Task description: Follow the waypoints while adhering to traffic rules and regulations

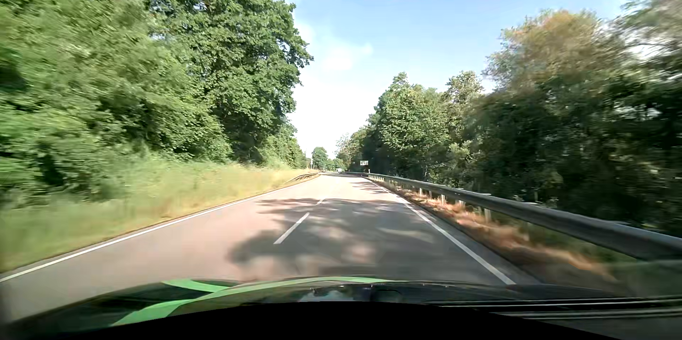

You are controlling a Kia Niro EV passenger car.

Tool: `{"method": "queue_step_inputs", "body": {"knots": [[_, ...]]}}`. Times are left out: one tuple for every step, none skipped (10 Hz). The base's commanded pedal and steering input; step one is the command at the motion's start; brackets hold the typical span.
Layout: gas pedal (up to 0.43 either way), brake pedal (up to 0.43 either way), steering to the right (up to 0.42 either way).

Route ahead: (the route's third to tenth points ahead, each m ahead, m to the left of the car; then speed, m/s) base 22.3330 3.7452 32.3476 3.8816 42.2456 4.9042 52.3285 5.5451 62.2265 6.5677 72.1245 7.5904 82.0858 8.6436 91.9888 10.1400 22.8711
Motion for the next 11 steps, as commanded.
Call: {"method": "queue_step_inputs", "body": {"knots": [[0.248,0.0,-0.008],[0.26,0.0,-0.008],[0.26,0.0,-0.008],[0.268,0.0,-0.008],[0.268,0.0,-0.008],[0.268,0.0,-0.008],[0.24,0.0,-0.008],[0.228,0.0,-0.008],[0.22,0.0,-0.008],[0.22,0.0,-0.008],[0.22,0.0,-0.008]]}}
